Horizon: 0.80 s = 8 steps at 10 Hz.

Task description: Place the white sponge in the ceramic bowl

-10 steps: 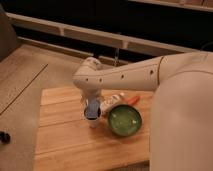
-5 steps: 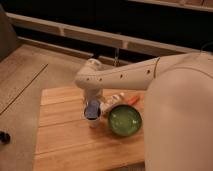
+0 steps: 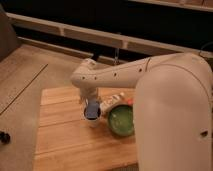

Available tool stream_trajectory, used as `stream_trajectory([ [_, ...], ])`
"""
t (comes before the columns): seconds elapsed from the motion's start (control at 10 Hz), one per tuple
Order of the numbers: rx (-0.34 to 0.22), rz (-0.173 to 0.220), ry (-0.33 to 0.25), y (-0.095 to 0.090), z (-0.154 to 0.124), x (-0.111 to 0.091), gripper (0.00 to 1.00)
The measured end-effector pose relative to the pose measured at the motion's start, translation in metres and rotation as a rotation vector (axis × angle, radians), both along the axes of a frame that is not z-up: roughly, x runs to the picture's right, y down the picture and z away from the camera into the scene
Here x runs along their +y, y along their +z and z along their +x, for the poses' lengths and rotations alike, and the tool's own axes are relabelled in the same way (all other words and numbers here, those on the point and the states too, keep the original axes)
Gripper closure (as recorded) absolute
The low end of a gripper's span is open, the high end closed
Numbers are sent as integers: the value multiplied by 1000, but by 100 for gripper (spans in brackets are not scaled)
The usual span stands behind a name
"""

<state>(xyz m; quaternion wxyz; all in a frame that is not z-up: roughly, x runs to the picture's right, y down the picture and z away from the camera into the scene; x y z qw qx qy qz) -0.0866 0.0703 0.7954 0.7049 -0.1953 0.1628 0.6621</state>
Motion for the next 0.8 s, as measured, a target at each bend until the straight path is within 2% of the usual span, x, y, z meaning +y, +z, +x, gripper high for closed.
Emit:
stream_trajectory([
  [0.2, -4, -14, -19, 0, -1, 4, 70],
  [0.4, 1, 1, -46, -6, -2, -2, 91],
  [0.5, 0, 21, -58, -12, -3, -10, 98],
  [0.6, 2, 37, -64, -19, -5, -16, 100],
  [0.7, 5, 72, -77, -32, -8, -26, 100],
  [0.8, 15, 137, -106, -56, -12, -42, 100],
])
